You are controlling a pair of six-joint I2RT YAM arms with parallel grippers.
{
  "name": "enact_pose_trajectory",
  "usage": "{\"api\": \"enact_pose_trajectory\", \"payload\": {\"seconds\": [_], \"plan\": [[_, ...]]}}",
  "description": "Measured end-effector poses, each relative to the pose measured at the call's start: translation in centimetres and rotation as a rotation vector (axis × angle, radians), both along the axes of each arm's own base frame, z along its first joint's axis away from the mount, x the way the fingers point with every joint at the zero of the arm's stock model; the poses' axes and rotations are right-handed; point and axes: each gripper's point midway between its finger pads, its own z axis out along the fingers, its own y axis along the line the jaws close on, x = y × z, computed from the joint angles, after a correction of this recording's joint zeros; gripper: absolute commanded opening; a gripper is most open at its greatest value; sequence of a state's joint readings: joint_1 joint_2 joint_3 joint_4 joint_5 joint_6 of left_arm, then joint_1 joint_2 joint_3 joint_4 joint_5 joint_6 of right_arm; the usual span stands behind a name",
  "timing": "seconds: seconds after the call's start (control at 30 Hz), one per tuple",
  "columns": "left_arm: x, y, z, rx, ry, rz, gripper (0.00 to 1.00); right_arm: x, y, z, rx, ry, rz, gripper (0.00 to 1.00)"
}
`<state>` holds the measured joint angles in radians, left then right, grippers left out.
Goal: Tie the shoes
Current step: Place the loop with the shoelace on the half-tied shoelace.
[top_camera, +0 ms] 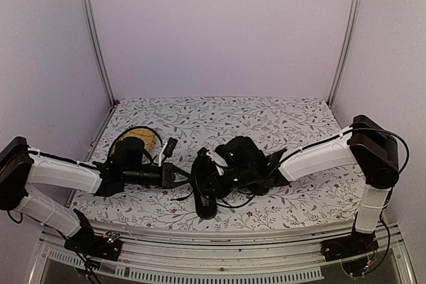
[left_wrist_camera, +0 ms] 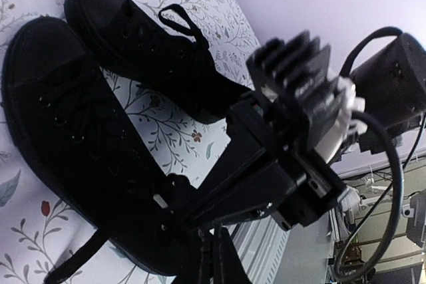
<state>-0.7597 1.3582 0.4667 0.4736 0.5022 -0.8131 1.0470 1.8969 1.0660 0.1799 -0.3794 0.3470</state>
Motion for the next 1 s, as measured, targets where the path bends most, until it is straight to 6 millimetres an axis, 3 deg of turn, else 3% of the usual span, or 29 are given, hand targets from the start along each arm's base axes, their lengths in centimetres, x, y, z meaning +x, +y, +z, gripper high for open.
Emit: {"api": "enact_pose_trajectory", "payload": {"seconds": [0.3,0.6,0.83,1.0], "plan": [[-2.1,1.3,-0.7,-0.016,-0.002,-0.031,0.00,0.6,-1.0,-0.6,-0.032,0.052,-0.071,0.02],[-3.4,2.4,-2.8,0.025,0.014,-0.041,0.00,0.7,-1.1,-0.4,-0.025,0.066,-0.076,0.02],[-3.4,2.9,-3.4,0.062,0.005,-0.029,0.32,-0.1,-0.9,-0.2,-0.015,0.083,-0.039,0.02],[-3.3,3.7,-2.4,0.080,-0.028,0.008,0.55,-0.2,-0.8,-0.2,-0.012,0.081,-0.028,0.02]]}}
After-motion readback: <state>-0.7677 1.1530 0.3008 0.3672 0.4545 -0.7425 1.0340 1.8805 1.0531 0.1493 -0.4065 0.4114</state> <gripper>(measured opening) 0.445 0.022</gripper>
